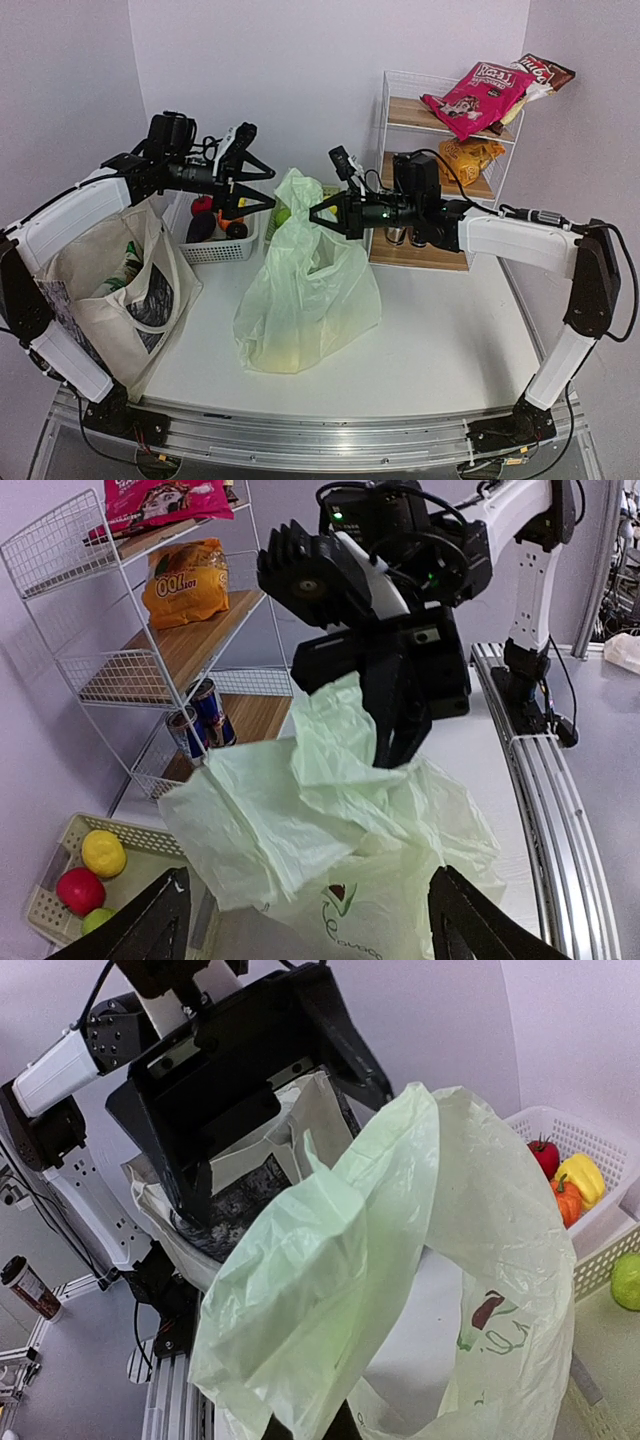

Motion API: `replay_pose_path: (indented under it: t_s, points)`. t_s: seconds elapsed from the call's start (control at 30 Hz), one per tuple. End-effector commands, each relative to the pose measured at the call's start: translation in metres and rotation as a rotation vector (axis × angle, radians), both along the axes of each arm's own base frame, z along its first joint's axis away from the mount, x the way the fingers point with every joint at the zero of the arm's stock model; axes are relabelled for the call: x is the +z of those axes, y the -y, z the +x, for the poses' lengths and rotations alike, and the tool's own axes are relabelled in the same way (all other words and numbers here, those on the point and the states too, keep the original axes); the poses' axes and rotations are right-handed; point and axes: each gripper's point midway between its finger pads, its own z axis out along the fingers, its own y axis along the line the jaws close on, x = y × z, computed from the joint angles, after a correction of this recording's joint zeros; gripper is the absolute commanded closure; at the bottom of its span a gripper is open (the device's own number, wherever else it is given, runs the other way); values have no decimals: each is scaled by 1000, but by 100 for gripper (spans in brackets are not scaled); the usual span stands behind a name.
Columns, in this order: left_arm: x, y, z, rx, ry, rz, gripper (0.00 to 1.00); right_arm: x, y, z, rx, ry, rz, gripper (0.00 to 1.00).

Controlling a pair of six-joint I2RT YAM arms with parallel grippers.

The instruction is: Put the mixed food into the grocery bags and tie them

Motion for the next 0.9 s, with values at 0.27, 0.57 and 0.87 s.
replay_pose_path:
  t_s: [0.27, 0.57, 0.87]
  points:
    - [14, 36, 44, 154, -14, -27, 37, 31, 6, -9, 13, 86, 60, 100]
    - [24, 32, 27, 0, -28, -72, 44, 35, 7, -13, 26, 109, 68, 100]
    - [29, 18, 24, -71, -34, -77, 38, 37, 9, -15, 24, 131, 68, 100]
